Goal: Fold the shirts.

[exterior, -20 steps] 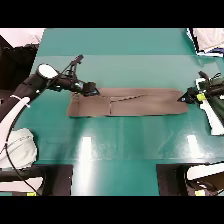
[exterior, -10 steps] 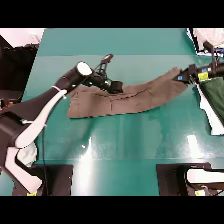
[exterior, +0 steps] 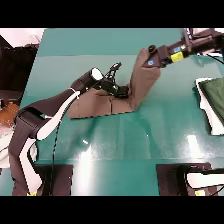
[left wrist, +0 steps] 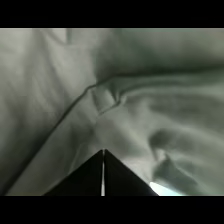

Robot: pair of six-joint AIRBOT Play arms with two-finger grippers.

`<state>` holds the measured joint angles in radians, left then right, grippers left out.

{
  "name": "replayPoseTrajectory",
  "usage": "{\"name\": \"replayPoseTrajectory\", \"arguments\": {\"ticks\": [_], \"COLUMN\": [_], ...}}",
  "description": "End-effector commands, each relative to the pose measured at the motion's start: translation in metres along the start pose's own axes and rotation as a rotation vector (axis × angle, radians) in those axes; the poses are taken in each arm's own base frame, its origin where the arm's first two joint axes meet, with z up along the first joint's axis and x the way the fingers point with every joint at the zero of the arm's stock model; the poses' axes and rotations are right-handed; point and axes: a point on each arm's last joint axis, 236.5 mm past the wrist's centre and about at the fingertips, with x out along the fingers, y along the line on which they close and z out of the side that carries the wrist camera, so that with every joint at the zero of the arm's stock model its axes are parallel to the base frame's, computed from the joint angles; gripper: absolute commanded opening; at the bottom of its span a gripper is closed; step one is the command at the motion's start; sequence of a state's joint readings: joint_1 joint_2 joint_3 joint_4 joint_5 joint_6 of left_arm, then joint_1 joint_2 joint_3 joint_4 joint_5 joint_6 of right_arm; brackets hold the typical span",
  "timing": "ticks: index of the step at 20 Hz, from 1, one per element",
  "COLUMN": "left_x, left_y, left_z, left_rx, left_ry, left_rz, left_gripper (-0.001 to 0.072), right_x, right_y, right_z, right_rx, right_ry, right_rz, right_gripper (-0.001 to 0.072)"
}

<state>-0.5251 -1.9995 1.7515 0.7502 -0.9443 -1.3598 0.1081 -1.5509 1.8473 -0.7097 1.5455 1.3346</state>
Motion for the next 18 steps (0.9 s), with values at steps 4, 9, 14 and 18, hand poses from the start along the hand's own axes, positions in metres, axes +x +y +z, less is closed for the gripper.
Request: {"name": "replayPoseTrajectory", "arguments": {"ticks": [4, 9, 14, 18], "left_x": [-0.010, -0.047, -0.172, -0.284], "left_y": [0.025, 0.040, 0.049, 0.061], "left_z": [-0.006, 0.003, 0.053, 0.055], "left_rx": [-0.002, 0.010, 0.053, 0.097], "left_ry": [0.045, 0.046, -0.128, -0.196], "left_rz": [0.042, 0.073, 0.145, 0.273], "left_gripper": [0.0023, 0.0023, 0.0023, 0.0024], "right_x": [0.038, 0.064, 0.098, 0.150], "right_y": [0.048, 0.069, 0.082, 0.092], "right_z": [0.012, 0.015, 0.014, 0.005], "right_rx": [-0.099, -0.136, -0.157, -0.207], "right_ry": [0.041, 0.042, 0.050, 0.081], "right_rz": [0.060, 0.090, 0.119, 0.150], "right_gripper": [0.0012, 0.0012, 0.0012, 0.0013]}}
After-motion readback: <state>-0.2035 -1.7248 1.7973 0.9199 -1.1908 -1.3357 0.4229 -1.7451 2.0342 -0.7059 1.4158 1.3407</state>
